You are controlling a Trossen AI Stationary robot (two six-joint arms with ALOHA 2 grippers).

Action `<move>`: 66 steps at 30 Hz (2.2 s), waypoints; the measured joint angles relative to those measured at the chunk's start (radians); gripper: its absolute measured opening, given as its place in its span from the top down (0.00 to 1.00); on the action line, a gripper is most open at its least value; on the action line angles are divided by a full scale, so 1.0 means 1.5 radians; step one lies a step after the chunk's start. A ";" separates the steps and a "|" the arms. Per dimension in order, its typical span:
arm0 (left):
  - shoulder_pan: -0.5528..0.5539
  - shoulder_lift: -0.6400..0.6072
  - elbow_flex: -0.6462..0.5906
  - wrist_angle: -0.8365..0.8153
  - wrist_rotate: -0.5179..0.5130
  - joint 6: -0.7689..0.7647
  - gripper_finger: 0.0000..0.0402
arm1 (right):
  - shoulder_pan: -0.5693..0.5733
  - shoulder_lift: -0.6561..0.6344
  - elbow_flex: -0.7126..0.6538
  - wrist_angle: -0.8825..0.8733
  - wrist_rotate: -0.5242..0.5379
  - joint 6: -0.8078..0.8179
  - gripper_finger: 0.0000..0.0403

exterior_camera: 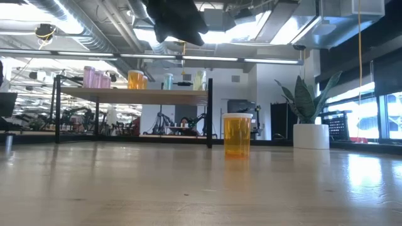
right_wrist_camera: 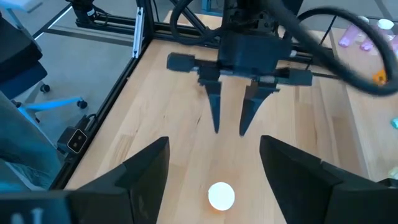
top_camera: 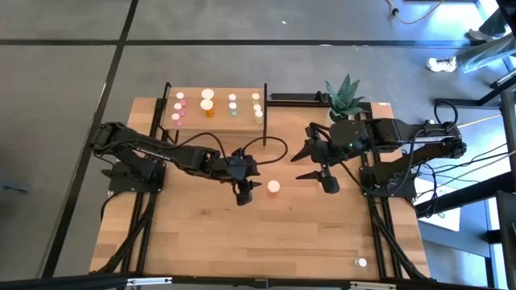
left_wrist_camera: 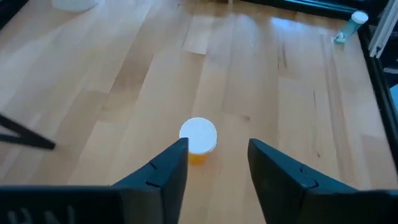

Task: Pick and place medicine bottles onto shelf by color
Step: Put the orange pill bottle on the shelf aligned with the other orange pill bottles

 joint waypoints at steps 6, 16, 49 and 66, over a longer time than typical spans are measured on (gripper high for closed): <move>0.002 0.034 0.000 0.021 0.017 0.011 0.44 | 0.000 0.000 0.000 0.001 0.000 0.000 0.37; 0.015 0.100 0.000 0.066 0.014 0.012 0.12 | 0.000 0.000 0.000 0.004 0.001 0.000 0.37; 0.023 0.287 0.000 0.247 -0.021 0.012 0.09 | 0.000 0.001 0.000 0.011 0.000 0.001 0.37; 0.023 0.287 0.000 0.242 -0.041 0.015 0.23 | 0.000 0.001 0.000 0.012 0.000 0.001 0.37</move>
